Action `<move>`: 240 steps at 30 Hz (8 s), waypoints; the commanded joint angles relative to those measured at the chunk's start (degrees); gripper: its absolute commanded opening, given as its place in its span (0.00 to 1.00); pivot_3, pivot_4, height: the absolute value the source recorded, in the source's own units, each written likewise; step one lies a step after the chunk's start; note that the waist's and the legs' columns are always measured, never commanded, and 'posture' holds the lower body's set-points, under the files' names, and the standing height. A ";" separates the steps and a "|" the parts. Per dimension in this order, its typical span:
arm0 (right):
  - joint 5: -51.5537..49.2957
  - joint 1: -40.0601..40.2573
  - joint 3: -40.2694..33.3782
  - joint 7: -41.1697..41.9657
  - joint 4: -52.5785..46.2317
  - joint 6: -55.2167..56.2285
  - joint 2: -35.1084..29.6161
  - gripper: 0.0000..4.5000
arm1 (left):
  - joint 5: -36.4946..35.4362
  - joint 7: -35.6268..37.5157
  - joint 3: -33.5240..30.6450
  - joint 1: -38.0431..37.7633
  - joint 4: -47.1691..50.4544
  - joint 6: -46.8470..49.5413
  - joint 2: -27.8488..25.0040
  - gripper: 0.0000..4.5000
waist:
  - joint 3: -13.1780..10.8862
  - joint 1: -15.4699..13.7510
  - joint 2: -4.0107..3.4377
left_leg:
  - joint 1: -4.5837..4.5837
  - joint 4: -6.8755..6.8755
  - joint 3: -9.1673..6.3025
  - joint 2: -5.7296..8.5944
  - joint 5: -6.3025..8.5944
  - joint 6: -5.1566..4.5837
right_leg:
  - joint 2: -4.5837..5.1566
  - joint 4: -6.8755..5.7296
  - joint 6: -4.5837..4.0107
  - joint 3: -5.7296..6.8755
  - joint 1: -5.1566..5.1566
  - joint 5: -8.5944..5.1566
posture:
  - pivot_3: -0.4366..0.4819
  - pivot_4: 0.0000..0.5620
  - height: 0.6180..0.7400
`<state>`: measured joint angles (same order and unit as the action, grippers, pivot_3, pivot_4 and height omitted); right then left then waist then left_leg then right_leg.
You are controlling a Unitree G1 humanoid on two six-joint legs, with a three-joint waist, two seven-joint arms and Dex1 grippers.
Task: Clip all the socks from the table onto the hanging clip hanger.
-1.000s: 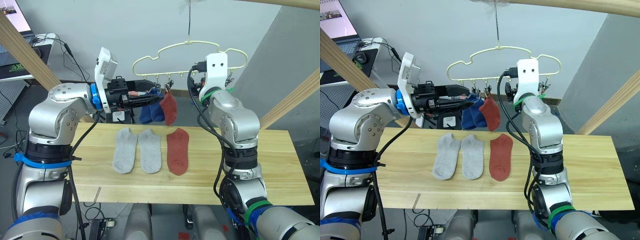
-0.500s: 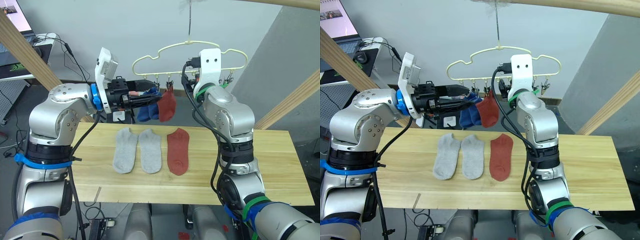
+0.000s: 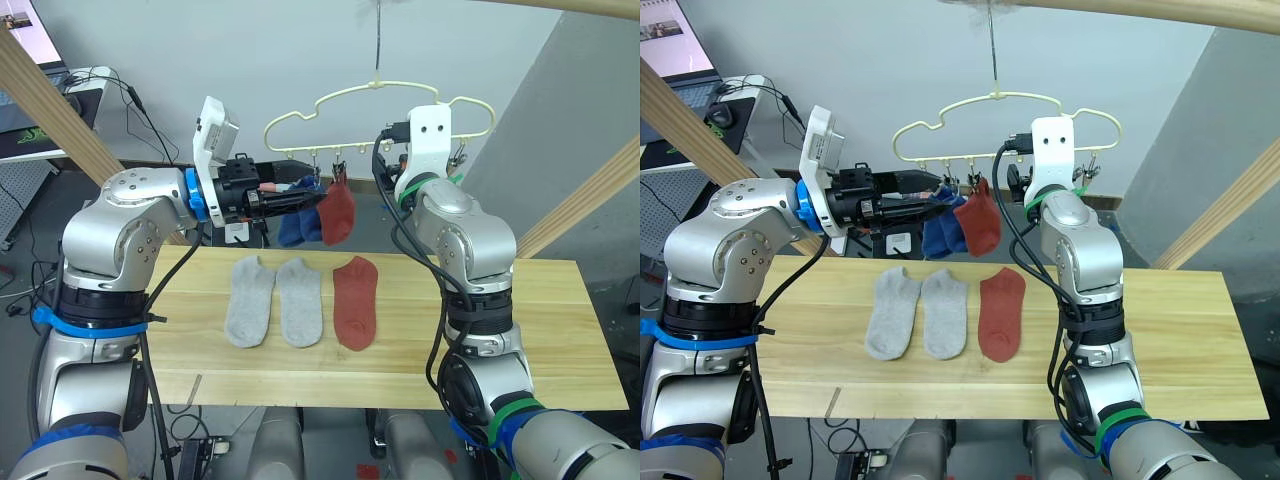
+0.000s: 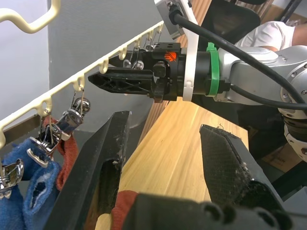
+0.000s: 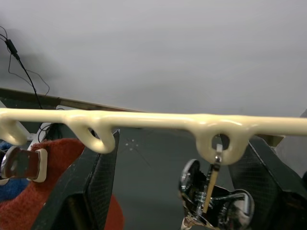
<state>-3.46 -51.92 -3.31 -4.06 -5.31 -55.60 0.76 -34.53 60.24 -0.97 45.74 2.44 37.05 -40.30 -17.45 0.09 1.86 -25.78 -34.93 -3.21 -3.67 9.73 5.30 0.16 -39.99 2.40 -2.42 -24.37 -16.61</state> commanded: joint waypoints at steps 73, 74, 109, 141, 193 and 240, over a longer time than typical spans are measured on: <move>0.16 -3.62 0.03 -1.70 -1.34 -1.48 0.95 0.01 | 2.64 -3.29 6.21 -4.79 8.78 10.29 -0.70 0.58 | -0.01 0.05 -0.01 | 0.00 0.02 0.00 0.00 0.00 0.00 | 0.00 0.02 0.00 -0.01 -0.01 0.00 | 0.59 0.51 1.00; 0.16 -3.68 0.07 -1.74 -1.27 -1.48 1.02 0.01 | 3.84 -4.32 6.78 -5.24 8.57 9.32 -0.10 0.61 | -0.01 0.04 -0.01 | 0.00 0.02 0.01 0.00 0.00 0.00 | 0.00 0.01 0.00 -0.01 -0.01 0.00 | 0.59 0.51 1.00; -0.16 -5.39 0.07 -1.78 -1.79 -1.58 2.74 0.01 | 41.12 -22.48 23.81 -1.97 -41.86 -22.31 29.58 0.98 | -0.02 1.13 -0.03 | -0.03 0.02 0.05 0.03 0.01 -0.02 | 0.00 0.01 0.00 -0.04 -0.04 0.00 | 0.50 0.52 1.00; -2.91 -6.58 -4.16 -3.01 -3.84 -7.14 5.47 0.01 | 28.16 -20.08 6.90 2.74 -34.17 -15.12 36.55 0.08 | -0.01 1.60 -0.03 | -0.04 -0.01 0.01 0.05 -0.01 -0.03 | 0.02 -0.02 0.00 -0.02 0.00 0.00 | 0.50 0.50 1.00; -2.52 -5.63 -3.31 -2.93 -3.18 -5.95 4.68 0.01 | 18.68 -22.52 2.18 10.85 -24.31 -6.68 36.51 0.08 | -0.01 1.58 -0.03 | -0.04 0.01 0.02 0.04 -0.02 -0.03 | 0.02 0.02 0.00 -0.02 -0.01 0.00 | 0.52 0.48 1.00; -7.26 9.34 2.13 3.97 -31.09 -26.92 -1.45 0.80 | 12.90 -9.23 4.87 -6.11 -0.08 -1.73 20.92 0.96 | -0.02 1.73 -0.04 | -0.03 0.01 0.00 0.03 -0.02 -0.03 | 0.01 0.02 0.00 -0.04 -0.01 0.00 | 0.49 0.52 1.00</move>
<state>-9.82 -42.88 -2.32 -1.12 -32.00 -82.89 -0.40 -19.47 49.67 5.09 39.42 -1.44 36.74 -19.17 -17.47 1.82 1.82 -25.82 -34.93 -3.21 -3.64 9.71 5.27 0.17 -39.97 2.40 -2.46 -24.38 -16.61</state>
